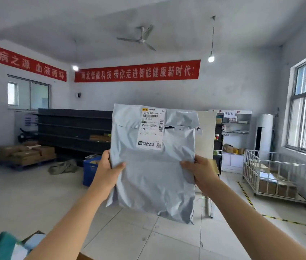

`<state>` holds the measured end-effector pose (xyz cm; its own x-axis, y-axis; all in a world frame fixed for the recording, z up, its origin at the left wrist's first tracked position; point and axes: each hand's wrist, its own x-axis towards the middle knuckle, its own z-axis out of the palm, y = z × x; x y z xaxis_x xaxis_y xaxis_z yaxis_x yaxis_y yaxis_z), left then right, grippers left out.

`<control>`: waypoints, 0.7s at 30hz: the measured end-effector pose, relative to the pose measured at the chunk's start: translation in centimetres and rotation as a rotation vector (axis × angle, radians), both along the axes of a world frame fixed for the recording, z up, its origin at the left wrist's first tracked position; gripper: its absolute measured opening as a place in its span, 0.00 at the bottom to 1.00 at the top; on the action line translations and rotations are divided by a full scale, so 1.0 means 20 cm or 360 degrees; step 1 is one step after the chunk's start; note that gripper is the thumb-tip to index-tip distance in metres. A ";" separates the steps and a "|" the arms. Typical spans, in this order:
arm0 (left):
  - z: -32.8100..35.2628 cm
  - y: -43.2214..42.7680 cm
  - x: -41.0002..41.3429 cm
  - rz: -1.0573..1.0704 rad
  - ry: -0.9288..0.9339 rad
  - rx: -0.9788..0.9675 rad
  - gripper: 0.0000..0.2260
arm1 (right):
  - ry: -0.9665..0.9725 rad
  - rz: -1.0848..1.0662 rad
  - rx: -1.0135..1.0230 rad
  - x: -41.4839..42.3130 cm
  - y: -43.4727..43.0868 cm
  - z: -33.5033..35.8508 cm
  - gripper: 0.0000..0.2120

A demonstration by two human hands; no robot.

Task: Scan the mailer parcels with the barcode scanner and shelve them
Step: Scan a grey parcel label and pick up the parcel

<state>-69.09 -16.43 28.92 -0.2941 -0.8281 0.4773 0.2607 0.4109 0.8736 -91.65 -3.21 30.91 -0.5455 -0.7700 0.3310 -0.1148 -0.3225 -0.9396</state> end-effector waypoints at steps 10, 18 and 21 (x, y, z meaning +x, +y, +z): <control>0.06 -0.13 -0.83 0.0050 -0.0134 -0.0174 0.08 | -0.0091 -0.0422 -0.0053 -0.80 -0.09 -0.06 0.09; -0.01 -0.68 -1.28 -0.0049 -0.0105 -0.0063 0.10 | -0.0027 -0.0654 -0.0063 -1.29 -0.67 -0.07 0.05; 0.04 -0.95 -1.43 -0.0070 -0.0093 0.0027 0.17 | -0.0042 -0.0598 -0.0075 -1.42 -0.96 -0.01 0.06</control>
<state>-97.60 -35.48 29.68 -0.3575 -0.8214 0.4443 0.2266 0.3853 0.8945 -120.15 -22.45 30.66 -0.7959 -0.4985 0.3434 -0.2094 -0.3056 -0.9289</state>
